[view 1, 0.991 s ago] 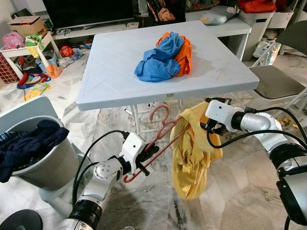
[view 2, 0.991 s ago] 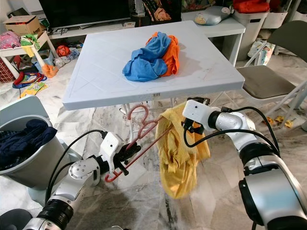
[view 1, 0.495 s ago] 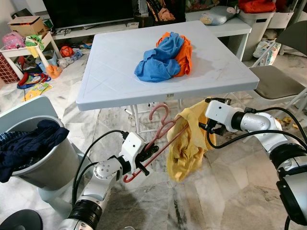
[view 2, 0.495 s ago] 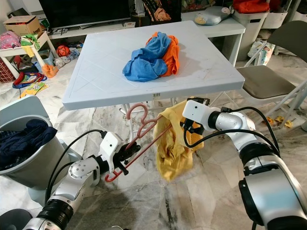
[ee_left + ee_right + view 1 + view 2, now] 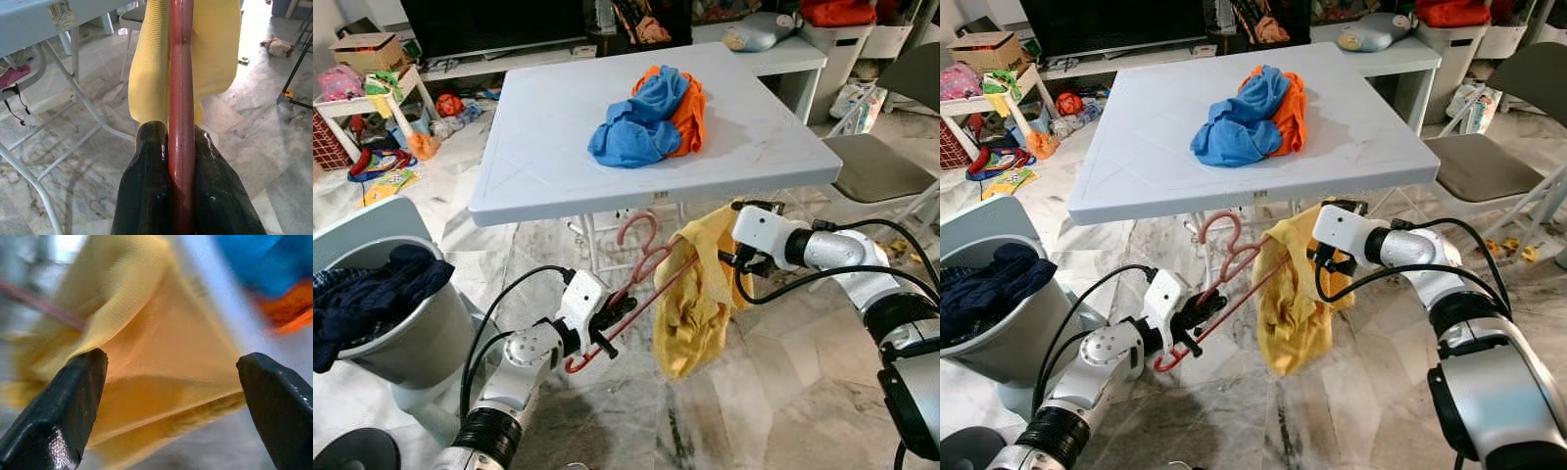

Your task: Hang hanger

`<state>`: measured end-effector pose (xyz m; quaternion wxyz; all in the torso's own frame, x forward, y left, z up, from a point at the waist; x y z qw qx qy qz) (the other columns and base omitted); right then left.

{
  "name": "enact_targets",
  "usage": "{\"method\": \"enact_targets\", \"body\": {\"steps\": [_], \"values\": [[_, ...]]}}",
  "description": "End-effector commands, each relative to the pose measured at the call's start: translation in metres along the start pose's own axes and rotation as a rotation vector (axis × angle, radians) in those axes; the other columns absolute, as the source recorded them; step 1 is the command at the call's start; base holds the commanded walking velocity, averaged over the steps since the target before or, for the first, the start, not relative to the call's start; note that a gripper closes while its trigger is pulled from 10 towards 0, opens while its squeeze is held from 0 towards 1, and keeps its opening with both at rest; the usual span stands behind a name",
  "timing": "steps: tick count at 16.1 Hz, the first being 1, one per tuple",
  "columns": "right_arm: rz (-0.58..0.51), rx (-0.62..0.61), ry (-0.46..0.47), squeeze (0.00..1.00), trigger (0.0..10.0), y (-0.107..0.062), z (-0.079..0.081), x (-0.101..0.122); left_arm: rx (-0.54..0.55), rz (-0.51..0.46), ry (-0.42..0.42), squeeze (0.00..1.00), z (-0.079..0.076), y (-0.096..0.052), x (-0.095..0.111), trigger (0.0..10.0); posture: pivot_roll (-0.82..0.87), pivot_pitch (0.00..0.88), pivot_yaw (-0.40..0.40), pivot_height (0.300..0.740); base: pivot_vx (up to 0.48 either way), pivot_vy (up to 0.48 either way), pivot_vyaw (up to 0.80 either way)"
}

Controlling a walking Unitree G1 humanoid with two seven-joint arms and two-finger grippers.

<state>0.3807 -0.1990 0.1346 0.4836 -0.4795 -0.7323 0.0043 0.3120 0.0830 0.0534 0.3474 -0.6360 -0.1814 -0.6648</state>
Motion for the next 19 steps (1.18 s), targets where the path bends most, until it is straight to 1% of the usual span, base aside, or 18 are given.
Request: {"method": "enact_targets", "body": {"steps": [1,3,5,6,7,9,10,11,13,14,15,17,19], "values": [[0.06,0.139,0.216,0.0,10.0,0.006,0.035,-0.026,0.155,-0.12,0.062,0.0,0.032,0.0,0.03,0.0,-0.04,0.0,0.077,0.74,0.0,0.0,0.0],[0.02,0.089,0.263,0.0,10.0,0.012,0.034,-0.02,0.182,-0.127,0.062,0.0,0.036,-0.001,0.032,0.0,-0.03,0.0,0.072,0.74,0.0,0.0,0.0],[0.018,0.052,0.274,0.0,10.0,0.016,0.037,-0.02,0.196,-0.132,0.056,0.0,0.037,-0.002,0.032,0.0,-0.03,0.0,0.066,0.74,0.0,0.0,0.0],[-0.043,-0.02,0.278,0.0,10.0,0.017,0.034,-0.015,0.199,-0.134,0.054,0.0,0.036,-0.001,0.031,0.0,-0.03,0.0,0.066,0.74,0.0,0.0,0.0],[-0.069,-0.053,0.319,0.0,10.0,0.018,0.032,-0.013,0.196,-0.133,0.052,0.0,0.035,-0.001,0.03,0.0,-0.03,0.0,0.067,0.74,0.0,0.0,0.0],[-0.066,-0.14,0.507,0.0,10.0,0.019,0.024,-0.016,0.184,-0.131,0.05,0.0,0.032,0.0,0.028,0.0,-0.04,0.0,0.072,0.74,0.0,0.0,0.0],[-0.131,-0.146,0.472,0.0,10.0,0.02,0.024,-0.009,0.173,-0.124,0.048,0.0,0.03,0.001,0.026,0.0,-0.04,0.0,0.072,0.74,0.0,0.0,0.0],[-0.148,-0.148,0.47,0.0,10.0,0.023,0.029,-0.007,0.16,-0.117,0.046,0.0,0.028,0.003,0.026,0.0,-0.05,0.0,0.076,0.74,0.0,0.0,0.0],[-0.157,-0.158,0.475,0.0,10.0,0.027,0.034,-0.005,0.136,-0.117,0.045,0.0,0.023,0.006,0.026,0.0,-0.05,0.0,0.078,0.74,0.0,0.0,0.0],[-0.194,-0.179,0.54,0.0,10.0,0.031,0.034,0.001,0.101,-0.118,0.039,0.0,0.016,0.01,0.026,0.0,-0.05,0.0,0.079,0.74,0.0,0.0,0.0],[-0.215,-0.174,0.562,0.0,10.0,0.034,0.036,0.005,0.093,-0.121,0.038,0.0,0.013,0.011,0.026,0.0,-0.05,0.0,0.079,0.74,0.0,0.0,0.0],[-0.242,-0.172,0.583,0.0,10.0,0.04,0.039,0.012,0.071,-0.124,0.032,0.0,0.008,0.012,0.025,0.0,-0.05,0.0,0.079,0.74,0.0,0.0,0.0],[-0.245,-0.212,0.602,0.0,10.0,0.044,0.04,0.016,0.05,-0.125,0.031,0.0,0.002,0.013,0.025,0.0,-0.05,0.0,0.078,0.74,0.0,0.0,0.0]]}}
Point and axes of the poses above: a point about 5 cm out from each wrist's last joint towards the gripper, its own y axis pointing out of the wrist towards the gripper, its own x axis along the axis of the wrist's last joint, z = x × y, the point moved 2 cm from there along y, pointing out of the wrist towards the gripper, and after that the axes turned 6 degrees about y, right-handed, at the moved point
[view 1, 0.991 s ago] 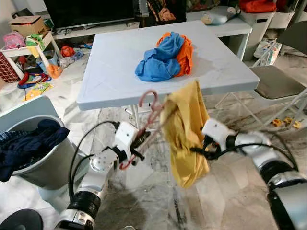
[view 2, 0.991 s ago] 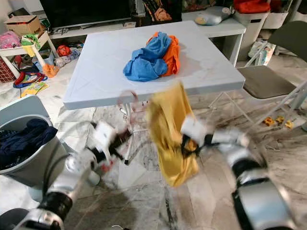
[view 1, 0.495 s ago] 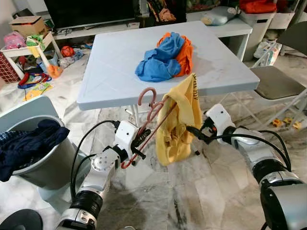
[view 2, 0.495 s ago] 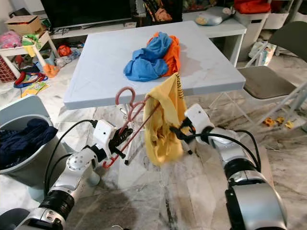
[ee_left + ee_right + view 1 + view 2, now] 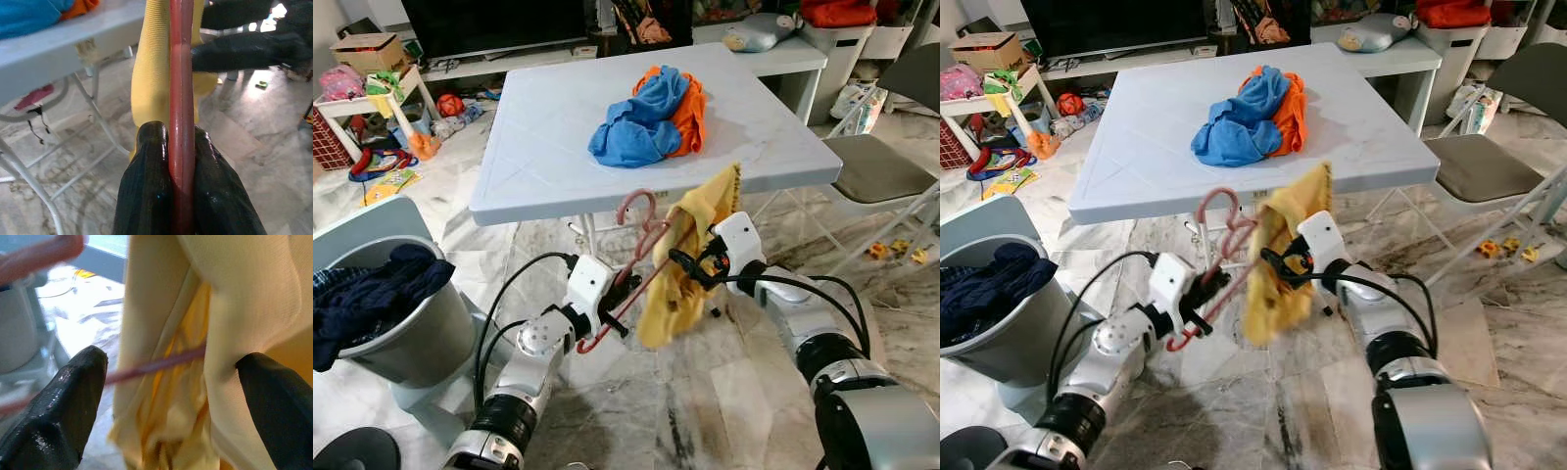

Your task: Hang hanger

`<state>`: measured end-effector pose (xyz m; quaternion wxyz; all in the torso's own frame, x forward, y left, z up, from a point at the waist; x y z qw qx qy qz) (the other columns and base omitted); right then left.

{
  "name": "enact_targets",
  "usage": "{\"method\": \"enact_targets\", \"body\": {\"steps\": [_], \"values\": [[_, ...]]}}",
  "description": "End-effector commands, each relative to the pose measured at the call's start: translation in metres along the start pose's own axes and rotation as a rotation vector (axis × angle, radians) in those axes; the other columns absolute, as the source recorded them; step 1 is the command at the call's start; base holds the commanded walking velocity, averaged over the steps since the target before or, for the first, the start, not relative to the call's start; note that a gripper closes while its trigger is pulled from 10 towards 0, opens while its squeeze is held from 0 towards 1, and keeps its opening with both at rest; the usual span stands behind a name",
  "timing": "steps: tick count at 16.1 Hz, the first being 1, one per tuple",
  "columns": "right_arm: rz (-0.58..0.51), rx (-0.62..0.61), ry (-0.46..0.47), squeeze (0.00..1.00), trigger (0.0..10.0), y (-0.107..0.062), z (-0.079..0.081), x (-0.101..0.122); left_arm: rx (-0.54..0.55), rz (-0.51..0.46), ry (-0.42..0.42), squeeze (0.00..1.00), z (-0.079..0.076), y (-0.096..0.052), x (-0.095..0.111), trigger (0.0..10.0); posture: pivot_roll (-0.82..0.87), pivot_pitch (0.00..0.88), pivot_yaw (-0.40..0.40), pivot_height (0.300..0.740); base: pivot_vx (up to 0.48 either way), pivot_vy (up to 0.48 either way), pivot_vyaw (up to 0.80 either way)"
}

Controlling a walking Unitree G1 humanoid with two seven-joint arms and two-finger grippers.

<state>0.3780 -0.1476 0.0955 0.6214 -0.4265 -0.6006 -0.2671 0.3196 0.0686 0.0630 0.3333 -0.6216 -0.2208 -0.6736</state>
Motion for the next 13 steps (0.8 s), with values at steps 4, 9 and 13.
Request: {"method": "enact_targets", "body": {"steps": [4,9,13], "values": [[-0.053,-0.136,-0.013,0.0,0.0,0.002,-0.015,0.016,-0.004,-0.042,0.03,0.0,0.003,-0.002,0.009,0.0,-0.04,0.0,0.073,0.74,0.0,0.0,0.0],[-0.085,-0.061,-0.016,0.0,0.0,-0.004,-0.019,0.023,0.014,-0.024,0.038,0.0,0.008,-0.005,0.006,0.0,-0.04,0.0,0.069,0.74,0.0,0.0,0.0],[-0.066,0.045,-0.003,0.0,0.0,-0.01,-0.021,0.022,0.028,-0.002,0.045,0.0,0.013,-0.009,0.002,0.0,-0.04,0.0,0.07,0.74,0.0,0.0,0.0]]}}
Point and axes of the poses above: a point about 5 cm out from each wrist's last joint towards the gripper, its own y axis pointing out of the wrist towards the gripper, its own x axis along the axis of the wrist's last joint, z = x × y, the point moved 2 cm from there along y, pointing out of the wrist towards the gripper, and after that the axes turned 6 degrees about y, right-handed, at the moved point
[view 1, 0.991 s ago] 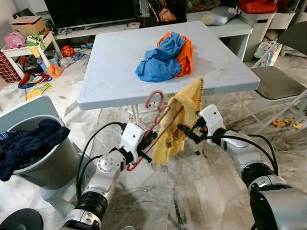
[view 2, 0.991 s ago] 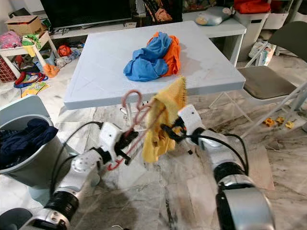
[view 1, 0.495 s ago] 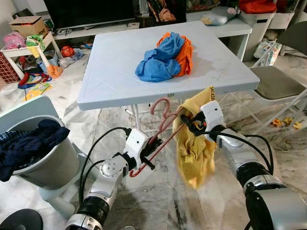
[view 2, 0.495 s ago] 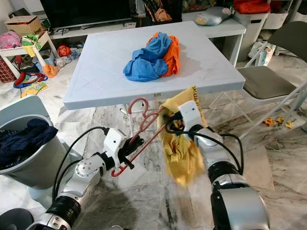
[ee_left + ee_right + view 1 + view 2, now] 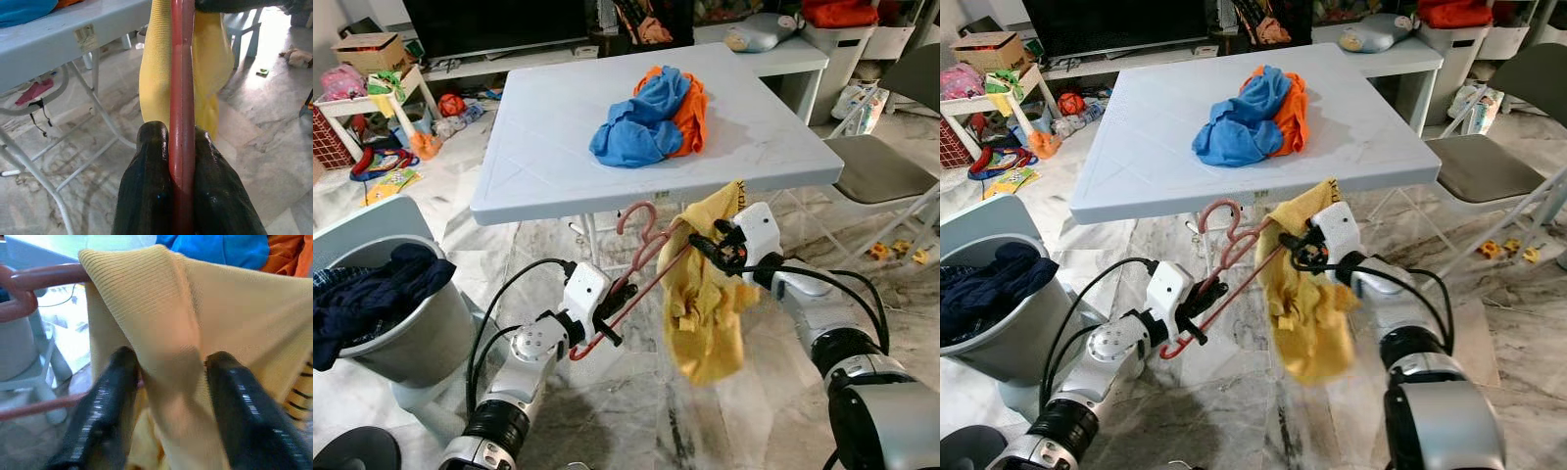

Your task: Hang hanger

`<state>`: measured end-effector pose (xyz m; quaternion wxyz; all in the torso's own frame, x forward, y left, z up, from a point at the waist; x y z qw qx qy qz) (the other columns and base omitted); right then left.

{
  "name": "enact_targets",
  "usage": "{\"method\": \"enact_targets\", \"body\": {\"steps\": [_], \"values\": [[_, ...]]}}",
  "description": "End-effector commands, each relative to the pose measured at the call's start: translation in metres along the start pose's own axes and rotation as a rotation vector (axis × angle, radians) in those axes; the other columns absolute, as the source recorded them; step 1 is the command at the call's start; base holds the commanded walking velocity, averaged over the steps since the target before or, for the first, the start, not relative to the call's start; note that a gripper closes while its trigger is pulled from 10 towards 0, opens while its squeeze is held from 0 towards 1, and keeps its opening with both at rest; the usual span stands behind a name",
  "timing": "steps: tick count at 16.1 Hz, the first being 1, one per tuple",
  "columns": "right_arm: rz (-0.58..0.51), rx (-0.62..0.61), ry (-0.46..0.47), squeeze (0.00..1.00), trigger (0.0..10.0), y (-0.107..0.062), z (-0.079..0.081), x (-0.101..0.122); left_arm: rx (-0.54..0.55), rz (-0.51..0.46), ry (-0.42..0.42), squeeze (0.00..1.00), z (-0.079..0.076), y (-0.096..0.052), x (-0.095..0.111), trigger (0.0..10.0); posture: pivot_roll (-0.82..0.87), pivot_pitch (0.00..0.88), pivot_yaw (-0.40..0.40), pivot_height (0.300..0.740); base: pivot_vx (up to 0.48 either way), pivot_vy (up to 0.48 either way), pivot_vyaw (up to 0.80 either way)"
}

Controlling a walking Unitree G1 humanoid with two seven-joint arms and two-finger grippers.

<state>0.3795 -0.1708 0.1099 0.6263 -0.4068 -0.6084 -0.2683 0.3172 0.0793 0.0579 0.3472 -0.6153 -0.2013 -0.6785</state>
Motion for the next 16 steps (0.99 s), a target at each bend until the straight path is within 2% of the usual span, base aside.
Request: {"method": "enact_targets", "body": {"steps": [1,7,11,13,14,15,16], "values": [[-0.032,-0.014,-0.002,0.0,0.0,0.003,-0.004,0.013,0.034,-0.038,0.012,0.0,0.008,0.0,0.009,0.0,-0.04,0.0,0.069,0.74,0.0,0.0,0.0],[-0.028,-0.025,0.011,0.0,0.0,0.01,0.006,0.009,0.021,-0.044,0.01,0.0,0.002,0.003,0.01,0.0,-0.04,0.0,0.063,0.74,0.0,0.0,0.0],[-0.074,-0.103,0.105,0.0,0.0,0.016,0.006,0.014,0.003,-0.037,0.013,0.0,-0.002,0.003,0.009,0.0,-0.04,0.0,0.054,0.74,0.0,0.0,0.0],[-0.15,-0.182,0.16,0.0,0.0,0.019,-0.001,0.03,-0.013,-0.002,0.005,0.0,-0.007,0.0,0.002,0.0,-0.03,0.0,0.052,0.74,0.0,0.0,0.0],[-0.222,-0.256,0.202,0.0,0.0,0.021,-0.011,0.049,-0.042,0.063,0.028,0.0,-0.01,-0.007,-0.01,0.0,-0.03,0.0,0.053,0.74,0.0,0.0,0.0],[-0.249,-0.3,0.215,0.0,0.0,0.02,-0.016,0.057,-0.053,0.083,0.046,0.0,-0.012,-0.011,-0.014,0.0,-0.03,0.0,0.053,0.74,0.0,0.0,0.0],[-0.29,-0.4,0.238,0.0,0.0,0.017,-0.029,0.072,-0.083,0.107,0.067,0.0,-0.016,-0.02,-0.019,0.0,-0.03,0.0,0.057,0.74,0.0,0.0,0.0]]}}
Point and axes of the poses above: a point about 5 cm out from each wrist's last joint towards the gripper, its own y axis pointing out of the wrist towards the gripper, its own x axis along the axis of the wrist's last joint, z = x × y, the point moved 2 cm from there along y, pointing out of the wrist towards the gripper, and after that the axes turned 6 degrees about y, right-handed, at the moved point
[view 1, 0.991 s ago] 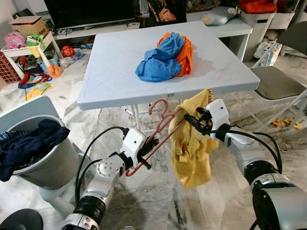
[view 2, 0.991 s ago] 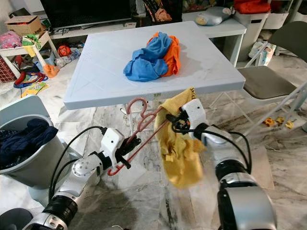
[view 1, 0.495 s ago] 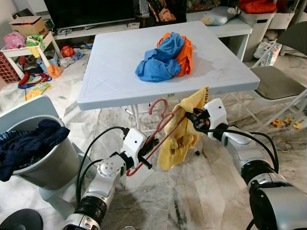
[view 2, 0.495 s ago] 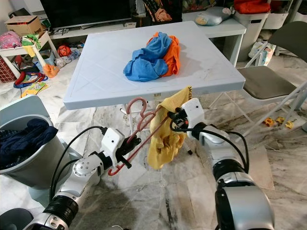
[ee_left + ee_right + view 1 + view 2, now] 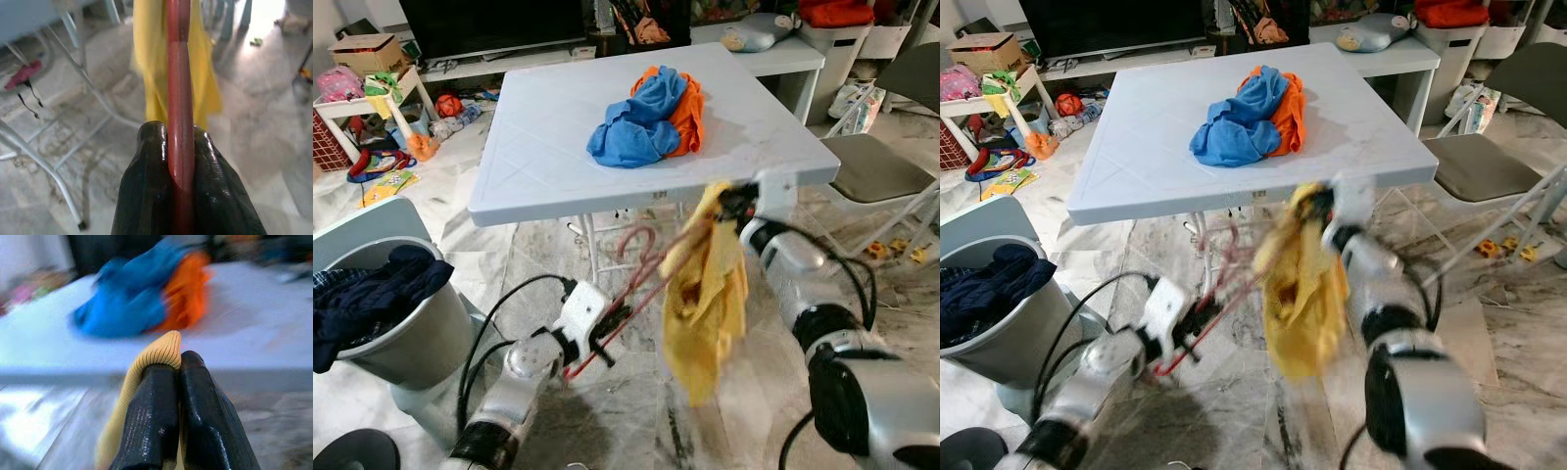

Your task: Hang hanger

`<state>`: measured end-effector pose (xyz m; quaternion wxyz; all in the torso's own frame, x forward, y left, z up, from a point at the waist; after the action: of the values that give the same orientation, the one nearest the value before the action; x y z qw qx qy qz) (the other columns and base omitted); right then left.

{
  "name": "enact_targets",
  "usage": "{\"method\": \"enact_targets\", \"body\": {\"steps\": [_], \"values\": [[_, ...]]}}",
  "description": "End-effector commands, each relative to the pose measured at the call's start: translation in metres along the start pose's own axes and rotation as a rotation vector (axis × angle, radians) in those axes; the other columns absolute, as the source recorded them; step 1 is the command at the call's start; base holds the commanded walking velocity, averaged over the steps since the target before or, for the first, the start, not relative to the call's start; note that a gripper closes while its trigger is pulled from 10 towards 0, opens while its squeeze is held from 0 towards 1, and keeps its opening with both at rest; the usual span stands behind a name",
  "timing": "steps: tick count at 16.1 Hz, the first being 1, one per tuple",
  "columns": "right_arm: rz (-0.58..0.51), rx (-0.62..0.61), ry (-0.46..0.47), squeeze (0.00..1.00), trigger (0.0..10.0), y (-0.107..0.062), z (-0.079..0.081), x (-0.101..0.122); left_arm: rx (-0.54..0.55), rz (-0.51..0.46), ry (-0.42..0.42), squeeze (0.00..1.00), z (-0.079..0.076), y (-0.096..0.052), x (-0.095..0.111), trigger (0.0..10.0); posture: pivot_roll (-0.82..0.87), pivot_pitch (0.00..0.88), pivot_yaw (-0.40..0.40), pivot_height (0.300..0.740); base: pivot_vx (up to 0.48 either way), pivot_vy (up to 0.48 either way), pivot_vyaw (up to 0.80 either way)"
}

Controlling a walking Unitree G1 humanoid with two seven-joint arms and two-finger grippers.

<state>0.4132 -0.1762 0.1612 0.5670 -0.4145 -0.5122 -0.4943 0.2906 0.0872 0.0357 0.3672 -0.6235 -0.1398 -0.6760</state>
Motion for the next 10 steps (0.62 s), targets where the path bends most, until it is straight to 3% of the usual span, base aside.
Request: {"method": "enact_targets", "body": {"steps": [1,4,6,8,10], "values": [[-0.079,-0.067,0.02,0.0,0.0,0.007,-0.003,0.025,-0.027,0.011,0.036,0.0,-0.001,-0.004,0.001,0.0,-0.03,0.0,0.056,0.74,0.0,0.0,0.0],[-0.118,-0.227,-0.003,0.0,0.0,0.008,-0.02,0.04,-0.064,0.039,0.021,0.0,-0.012,-0.022,-0.009,0.0,-0.02,0.0,0.048,0.74,0.0,0.0,0.0],[-0.068,-0.288,-0.024,0.0,0.0,0.004,-0.027,0.029,-0.014,-0.031,0.009,0.0,-0.01,-0.029,0.001,0.0,-0.01,0.0,0.044,0.74,0.0,0.0,0.0],[0.0,-0.369,-0.073,0.0,0.0,-0.005,-0.042,0.012,0.16,-0.136,-0.048,0.0,0.002,-0.04,0.015,0.0,0.0,0.0,0.036,0.74,0.0,0.0,0.0],[0.014,-0.334,-0.108,0.0,0.0,-0.009,-0.042,0.004,0.359,-0.169,-0.074,0.0,0.016,-0.053,0.018,0.0,0.01,0.0,0.03,0.74,0.0,0.0,0.0]]}}
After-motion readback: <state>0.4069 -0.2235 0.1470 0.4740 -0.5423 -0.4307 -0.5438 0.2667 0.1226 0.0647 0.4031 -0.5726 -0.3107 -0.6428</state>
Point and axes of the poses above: a point about 5 cm out from each wrist's last joint towards the gripper, its own y axis pointing out of the wrist towards the gripper, its own x axis along the axis of the wrist's last joint, z = x × y, the point moved 2 cm from there along y, pointing out of the wrist towards the gripper, and after that the axes turned 6 degrees about y, right-handed, at the moved point
